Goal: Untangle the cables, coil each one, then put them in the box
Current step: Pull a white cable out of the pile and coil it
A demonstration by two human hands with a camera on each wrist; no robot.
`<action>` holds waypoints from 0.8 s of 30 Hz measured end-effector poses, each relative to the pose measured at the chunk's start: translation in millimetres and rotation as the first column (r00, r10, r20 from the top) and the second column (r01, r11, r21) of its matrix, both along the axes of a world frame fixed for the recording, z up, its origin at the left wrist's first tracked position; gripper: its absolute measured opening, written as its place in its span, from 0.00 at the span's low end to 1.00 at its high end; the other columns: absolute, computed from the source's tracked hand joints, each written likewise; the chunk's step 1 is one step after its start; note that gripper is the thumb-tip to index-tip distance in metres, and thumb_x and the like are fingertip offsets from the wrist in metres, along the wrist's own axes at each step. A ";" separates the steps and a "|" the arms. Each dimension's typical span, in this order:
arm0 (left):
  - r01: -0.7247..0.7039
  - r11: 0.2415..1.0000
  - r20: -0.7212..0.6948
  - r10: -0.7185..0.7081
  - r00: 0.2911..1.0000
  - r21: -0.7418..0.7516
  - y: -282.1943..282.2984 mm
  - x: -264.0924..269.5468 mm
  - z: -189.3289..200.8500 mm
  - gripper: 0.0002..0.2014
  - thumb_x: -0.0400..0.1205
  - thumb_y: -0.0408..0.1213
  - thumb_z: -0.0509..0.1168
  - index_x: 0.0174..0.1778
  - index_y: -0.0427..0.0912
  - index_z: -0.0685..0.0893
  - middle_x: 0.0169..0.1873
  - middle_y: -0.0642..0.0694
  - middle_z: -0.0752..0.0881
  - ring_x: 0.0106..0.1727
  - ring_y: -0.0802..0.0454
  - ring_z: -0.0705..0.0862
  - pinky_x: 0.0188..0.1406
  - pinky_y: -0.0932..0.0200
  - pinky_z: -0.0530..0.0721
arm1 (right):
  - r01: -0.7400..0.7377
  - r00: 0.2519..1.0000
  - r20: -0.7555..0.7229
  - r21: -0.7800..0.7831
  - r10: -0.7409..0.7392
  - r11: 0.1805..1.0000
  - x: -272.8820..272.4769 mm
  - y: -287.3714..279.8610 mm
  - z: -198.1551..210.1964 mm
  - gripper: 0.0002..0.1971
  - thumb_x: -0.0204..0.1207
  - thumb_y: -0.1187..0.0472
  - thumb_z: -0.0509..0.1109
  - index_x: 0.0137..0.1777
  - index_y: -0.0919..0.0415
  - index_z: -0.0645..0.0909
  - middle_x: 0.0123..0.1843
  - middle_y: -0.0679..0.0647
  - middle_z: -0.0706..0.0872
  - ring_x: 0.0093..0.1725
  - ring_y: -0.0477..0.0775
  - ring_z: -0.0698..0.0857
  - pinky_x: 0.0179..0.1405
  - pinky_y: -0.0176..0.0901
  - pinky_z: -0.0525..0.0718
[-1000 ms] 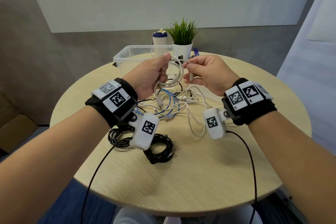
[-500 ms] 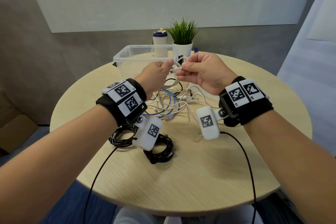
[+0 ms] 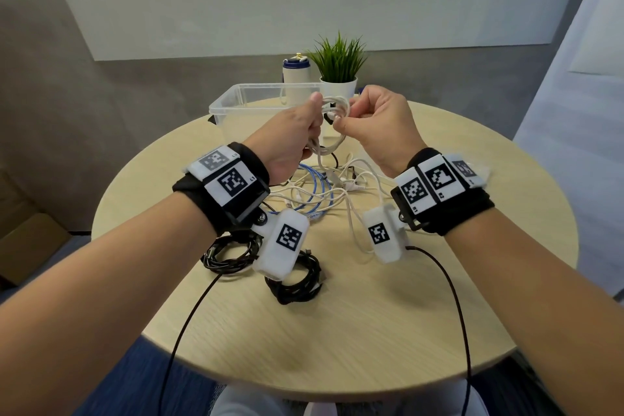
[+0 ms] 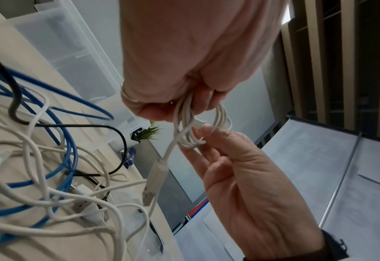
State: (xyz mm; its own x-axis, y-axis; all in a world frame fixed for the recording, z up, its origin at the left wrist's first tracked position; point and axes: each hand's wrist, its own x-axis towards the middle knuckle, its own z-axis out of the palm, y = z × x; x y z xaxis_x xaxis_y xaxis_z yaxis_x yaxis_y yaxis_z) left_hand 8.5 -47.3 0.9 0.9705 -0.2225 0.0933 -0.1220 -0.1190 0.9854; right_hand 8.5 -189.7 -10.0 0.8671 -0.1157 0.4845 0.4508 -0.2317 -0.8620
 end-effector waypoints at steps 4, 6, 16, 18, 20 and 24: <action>0.012 0.997 -0.028 -0.014 1.000 -0.075 -1.0 -2.1 1.7 0.21 0.88 0.52 0.48 0.30 0.48 0.66 0.19 0.56 0.65 0.26 0.56 0.60 0.32 0.59 0.61 | -0.059 0.998 0.004 0.039 0.059 0.997 -1.6 0.9 1.3 0.19 0.63 0.79 0.75 0.34 0.56 0.71 0.34 0.59 0.82 0.32 0.51 0.80 0.34 0.41 0.81; 0.026 0.994 -0.047 -0.031 0.998 -0.106 -2.7 -3.1 1.9 0.21 0.88 0.52 0.48 0.31 0.48 0.67 0.18 0.57 0.65 0.26 0.57 0.61 0.31 0.59 0.61 | -0.102 0.995 0.016 0.059 0.101 0.993 -2.7 2.7 2.7 0.19 0.66 0.81 0.70 0.38 0.56 0.70 0.35 0.57 0.83 0.30 0.46 0.81 0.33 0.38 0.80; 0.032 0.983 -0.074 -0.046 0.996 -0.178 1.4 -4.3 2.1 0.21 0.88 0.52 0.48 0.30 0.48 0.66 0.16 0.57 0.66 0.23 0.58 0.64 0.31 0.60 0.62 | -0.421 0.862 -0.142 0.335 0.486 0.843 -7.8 -5.5 7.5 0.06 0.84 0.67 0.59 0.46 0.60 0.74 0.42 0.58 0.87 0.38 0.59 0.88 0.46 0.53 0.87; 0.043 0.980 -0.077 -0.059 0.995 -0.197 1.7 -5.0 1.2 0.21 0.88 0.51 0.48 0.29 0.48 0.64 0.15 0.57 0.66 0.22 0.59 0.64 0.31 0.60 0.62 | -0.439 0.842 -0.149 0.370 0.519 0.819 -8.2 -6.4 5.9 0.06 0.84 0.67 0.60 0.45 0.61 0.74 0.41 0.58 0.88 0.39 0.59 0.89 0.48 0.54 0.87; 0.062 0.973 -0.084 -0.082 0.993 -0.224 1.0 -5.2 0.5 0.21 0.89 0.51 0.48 0.29 0.47 0.64 0.16 0.56 0.65 0.23 0.58 0.64 0.31 0.59 0.61 | -0.440 0.838 -0.164 0.359 0.520 0.823 -7.0 -7.2 3.5 0.04 0.82 0.68 0.62 0.45 0.61 0.74 0.39 0.57 0.90 0.38 0.57 0.90 0.49 0.55 0.87; 0.068 0.967 -0.081 -0.091 0.993 -0.245 4.6 -1.2 -1.7 0.21 0.89 0.50 0.49 0.29 0.47 0.66 0.18 0.56 0.65 0.26 0.57 0.61 0.32 0.59 0.61 | -0.388 0.886 -0.231 0.105 0.402 0.916 -7.7 -10.5 3.7 0.03 0.80 0.63 0.67 0.45 0.56 0.77 0.38 0.51 0.91 0.33 0.47 0.87 0.32 0.39 0.78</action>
State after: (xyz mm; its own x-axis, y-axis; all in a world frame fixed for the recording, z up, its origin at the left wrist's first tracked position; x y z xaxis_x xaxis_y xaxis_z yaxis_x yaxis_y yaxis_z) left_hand 7.3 -42.7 -0.8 0.9574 -0.2812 0.0656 -0.0298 0.1297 0.9911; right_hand 0.8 -200.1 -6.4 0.9359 0.2412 0.2565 0.2709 -0.0277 -0.9622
